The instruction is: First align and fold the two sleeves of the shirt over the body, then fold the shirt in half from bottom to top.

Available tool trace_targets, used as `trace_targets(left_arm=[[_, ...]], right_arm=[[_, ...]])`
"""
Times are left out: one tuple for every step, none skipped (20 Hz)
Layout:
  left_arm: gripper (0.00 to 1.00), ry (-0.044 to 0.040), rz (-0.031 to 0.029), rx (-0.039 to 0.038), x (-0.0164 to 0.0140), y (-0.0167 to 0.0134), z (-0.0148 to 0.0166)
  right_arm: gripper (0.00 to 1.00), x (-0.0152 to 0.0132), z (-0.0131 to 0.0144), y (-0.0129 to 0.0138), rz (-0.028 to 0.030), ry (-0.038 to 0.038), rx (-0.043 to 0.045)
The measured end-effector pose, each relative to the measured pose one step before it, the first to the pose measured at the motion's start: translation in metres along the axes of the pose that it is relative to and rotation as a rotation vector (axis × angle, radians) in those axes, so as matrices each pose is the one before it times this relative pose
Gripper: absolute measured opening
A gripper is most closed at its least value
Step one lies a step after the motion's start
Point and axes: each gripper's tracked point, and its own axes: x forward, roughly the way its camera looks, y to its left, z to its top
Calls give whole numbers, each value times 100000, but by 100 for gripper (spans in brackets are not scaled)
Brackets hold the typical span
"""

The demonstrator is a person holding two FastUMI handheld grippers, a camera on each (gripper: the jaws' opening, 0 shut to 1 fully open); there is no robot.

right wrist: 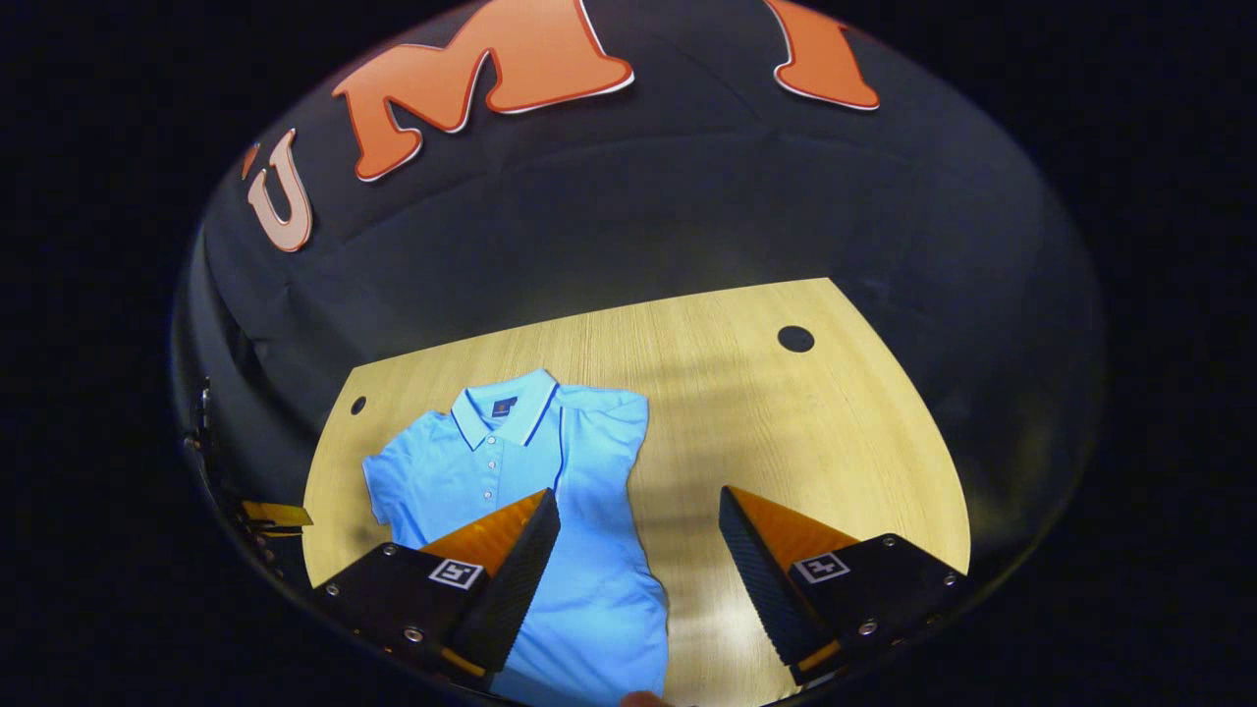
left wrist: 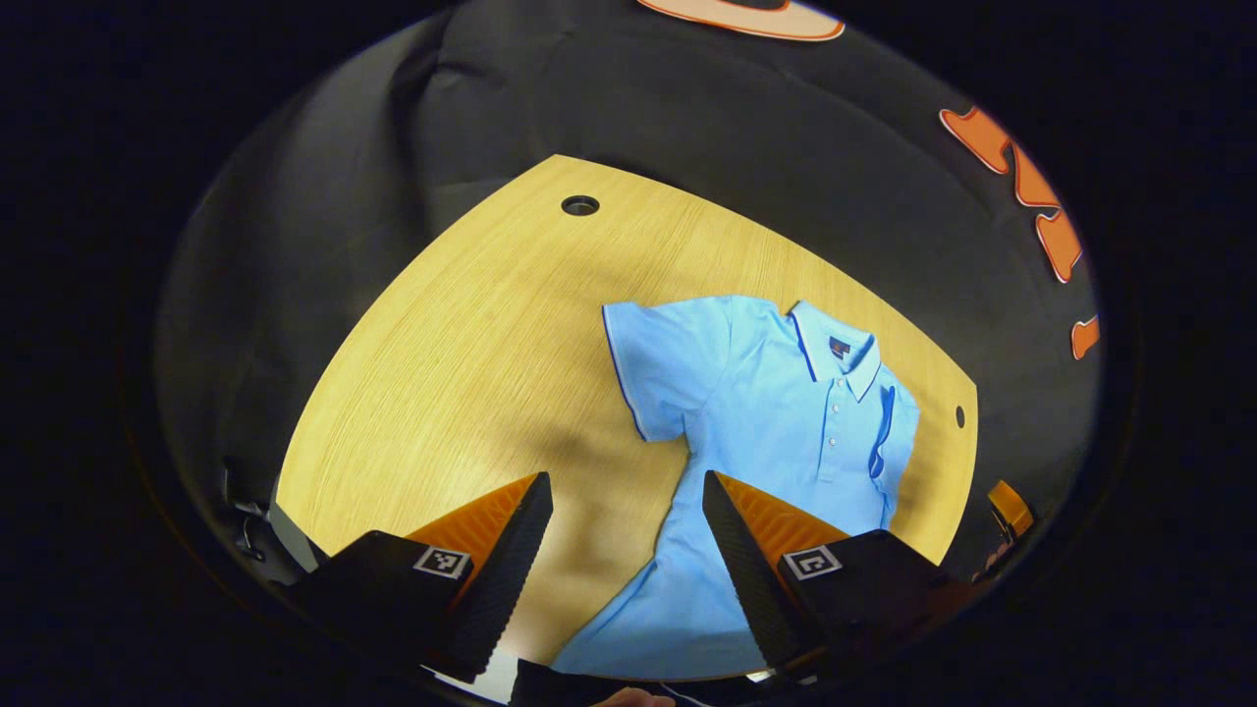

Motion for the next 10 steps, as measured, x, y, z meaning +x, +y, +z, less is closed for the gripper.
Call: trace_targets(left_arm=[[100,1742,-648,50,1037,16,785],[100,1596,241,-25,969,8,369],[100,1070,681,729,873,300,769],[100,548,671,653,781,101,676],[100,229,57,643,605,248,957],[100,700,-167,601,619,19,714],[99,528,-550,506,704,194,780],[99,1432,-366,98,699,186,589],[99,1569,-386,-99,702,143,586],[99,1344,-207,-306,795,109,366]], right_arm=[[99,-343,-552,-513,-1746,-1043,1503],[99,-319,-624,-357,-1405,-79,1707],[99,-486,-711,-292,-1266,-312,1732],[99,-455,-416,-219,-811,-810,1100],[99,-404,-406,-223,-981,-1350,455],[99,-290,-258,-222,-1259,-1539,438],[99,-504,-381,-190,-970,-1152,813],[99,-535,-393,-32,-563,-1027,1371],[99,-376,-540,79,-393,-746,1081],[99,-474,-481,-82,-829,-632,839]])
